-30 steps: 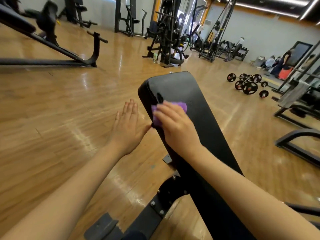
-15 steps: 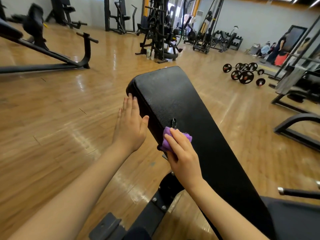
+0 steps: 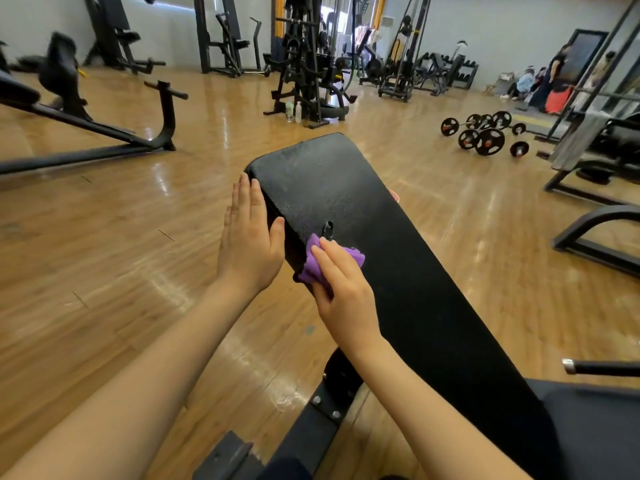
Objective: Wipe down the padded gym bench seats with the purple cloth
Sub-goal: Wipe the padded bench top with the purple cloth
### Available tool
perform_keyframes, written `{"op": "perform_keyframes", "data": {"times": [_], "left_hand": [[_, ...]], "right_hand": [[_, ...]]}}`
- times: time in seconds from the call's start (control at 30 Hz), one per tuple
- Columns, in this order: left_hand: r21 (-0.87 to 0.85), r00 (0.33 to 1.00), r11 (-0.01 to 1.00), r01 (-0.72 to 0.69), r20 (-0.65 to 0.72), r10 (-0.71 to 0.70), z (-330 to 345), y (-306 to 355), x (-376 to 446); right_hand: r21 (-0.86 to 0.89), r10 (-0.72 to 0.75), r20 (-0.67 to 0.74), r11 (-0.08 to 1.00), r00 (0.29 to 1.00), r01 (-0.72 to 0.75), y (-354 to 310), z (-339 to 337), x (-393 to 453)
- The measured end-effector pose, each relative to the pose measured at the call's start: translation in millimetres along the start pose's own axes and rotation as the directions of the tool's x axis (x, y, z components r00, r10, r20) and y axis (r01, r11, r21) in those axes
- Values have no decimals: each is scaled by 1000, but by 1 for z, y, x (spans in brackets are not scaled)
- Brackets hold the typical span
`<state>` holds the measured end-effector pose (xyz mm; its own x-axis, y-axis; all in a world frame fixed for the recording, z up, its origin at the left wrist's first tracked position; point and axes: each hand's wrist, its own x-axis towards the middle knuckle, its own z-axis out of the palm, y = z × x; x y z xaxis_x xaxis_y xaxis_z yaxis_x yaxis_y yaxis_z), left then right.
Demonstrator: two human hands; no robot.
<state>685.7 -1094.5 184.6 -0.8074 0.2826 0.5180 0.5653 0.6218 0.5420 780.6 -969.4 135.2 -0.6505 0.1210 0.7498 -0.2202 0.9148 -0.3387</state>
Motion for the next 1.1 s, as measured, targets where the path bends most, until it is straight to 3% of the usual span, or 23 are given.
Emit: {"op": "perform_keyframes", "data": {"times": [0.17, 0.3, 0.47, 0.7, 0.87, 1.0, 1.1], "left_hand": [[45, 1000, 999, -1, -12, 1, 8, 6, -9], [44, 1000, 999, 18, -8, -18, 20, 24, -22], [81, 999, 996, -21, 36, 18, 29, 28, -30], [161, 997, 985, -69, 48, 62, 7, 5, -17], [178, 993, 982, -62, 106, 43, 0, 2, -14], [213, 991, 974, -80, 122, 54, -4, 1, -14], [257, 987, 960, -111, 145, 75, -7, -4, -12]], "right_hand": [[-35, 27, 23, 999, 999, -27, 17, -25, -51], [-38, 61, 1, 997, 998, -61, 10, -22, -37], [13, 39, 5, 999, 999, -39, 2, -8, -6], [111, 87, 60, 989, 994, -93, 25, -39, -59], [311, 122, 149, 936, 981, -163, 13, -32, 29], [246, 32, 174, 966, 984, -75, -14, 5, 121], [257, 47, 158, 963, 986, -87, -18, 16, 123]]}}
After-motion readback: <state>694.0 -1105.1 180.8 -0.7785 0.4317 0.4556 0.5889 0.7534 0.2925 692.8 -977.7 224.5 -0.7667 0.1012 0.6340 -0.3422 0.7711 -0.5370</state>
